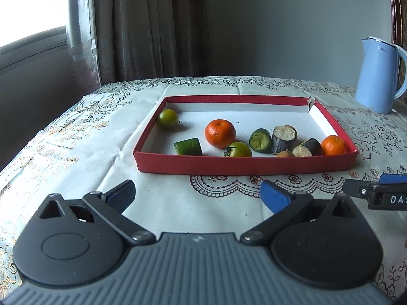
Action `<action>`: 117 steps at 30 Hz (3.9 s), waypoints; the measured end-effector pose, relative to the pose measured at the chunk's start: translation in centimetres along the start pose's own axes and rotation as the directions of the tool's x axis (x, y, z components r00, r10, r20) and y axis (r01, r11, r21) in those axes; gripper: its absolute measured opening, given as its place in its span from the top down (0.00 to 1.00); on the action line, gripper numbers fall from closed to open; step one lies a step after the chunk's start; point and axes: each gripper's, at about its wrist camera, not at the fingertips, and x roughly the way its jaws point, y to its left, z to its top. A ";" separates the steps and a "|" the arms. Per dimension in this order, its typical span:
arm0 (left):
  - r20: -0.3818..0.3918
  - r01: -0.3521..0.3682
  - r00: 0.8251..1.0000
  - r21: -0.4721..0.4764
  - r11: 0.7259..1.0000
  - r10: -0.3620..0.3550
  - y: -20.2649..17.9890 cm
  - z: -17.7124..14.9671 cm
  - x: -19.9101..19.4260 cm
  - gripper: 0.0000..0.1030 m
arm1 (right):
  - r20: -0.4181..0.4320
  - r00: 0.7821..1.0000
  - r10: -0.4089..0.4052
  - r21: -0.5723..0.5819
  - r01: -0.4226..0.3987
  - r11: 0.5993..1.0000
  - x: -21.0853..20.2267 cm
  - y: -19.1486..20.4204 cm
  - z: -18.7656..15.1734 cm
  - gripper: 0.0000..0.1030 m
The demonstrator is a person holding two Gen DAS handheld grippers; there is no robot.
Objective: Organize fruits
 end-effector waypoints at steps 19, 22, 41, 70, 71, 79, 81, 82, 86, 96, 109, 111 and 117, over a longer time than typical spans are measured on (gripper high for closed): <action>0.012 -0.054 0.998 -0.045 0.998 0.054 0.7 -1.8 -0.5 0.00 | 0.235 0.960 -0.153 -0.147 0.191 0.971 -3.8 8.5 -1.9 0.00; 0.007 -0.047 0.999 -0.057 0.997 0.047 1.1 -1.9 -0.3 0.00 | 0.223 0.962 -0.159 -0.143 0.194 0.970 -3.6 8.8 -2.0 0.00; -0.010 -0.015 1.000 -0.092 0.996 0.014 1.9 -2.4 0.4 0.00 | 0.219 0.967 -0.131 -0.112 0.158 0.981 -3.5 9.4 -3.0 0.00; 0.000 -0.002 1.000 -0.067 0.998 0.002 1.9 -2.1 0.7 0.00 | 0.266 0.957 -0.116 -0.122 0.153 0.981 -4.1 9.7 -3.4 0.00; 0.002 -0.008 1.000 -0.065 0.998 0.008 1.8 -2.1 0.6 0.00 | 0.267 0.957 -0.116 -0.122 0.153 0.981 -4.1 9.7 -3.4 0.00; -0.003 -0.015 1.000 -0.064 0.998 0.015 1.8 -2.1 0.7 0.00 | 0.272 0.956 -0.113 -0.136 0.154 0.979 -4.2 9.9 -3.5 0.00; -0.002 -0.012 1.000 -0.064 0.998 0.012 1.8 -2.1 0.7 0.00 | 0.272 0.956 -0.112 -0.133 0.153 0.979 -4.2 9.8 -3.5 0.00; -0.001 -0.011 1.000 -0.064 0.998 0.011 1.9 -2.1 0.7 0.00 | 0.273 0.956 -0.112 -0.133 0.153 0.979 -4.2 9.8 -3.5 0.00; -0.003 -0.011 1.000 -0.064 0.998 0.010 1.9 -2.1 0.8 0.00 | 0.274 0.955 -0.112 -0.133 0.153 0.979 -4.2 9.8 -3.5 0.00; 0.000 -0.023 1.000 -0.058 0.998 0.023 1.8 -2.1 0.7 0.00 | 0.273 0.956 -0.109 -0.139 0.151 0.979 -4.1 9.8 -3.4 0.00; 0.001 -0.032 0.999 -0.051 0.998 0.032 1.7 -2.1 0.7 0.00 | 0.273 0.956 -0.110 -0.139 0.152 0.978 -4.2 9.9 -3.5 0.00; 0.006 -0.035 0.999 -0.049 0.998 0.035 1.6 -2.2 0.7 0.00 | 0.274 0.956 -0.109 -0.139 0.152 0.979 -4.2 9.9 -3.5 0.00; 0.045 -0.059 0.997 -0.032 0.998 0.061 1.4 -2.2 0.2 0.00 | 0.276 0.955 -0.107 -0.135 0.149 0.980 -4.2 9.9 -3.4 0.00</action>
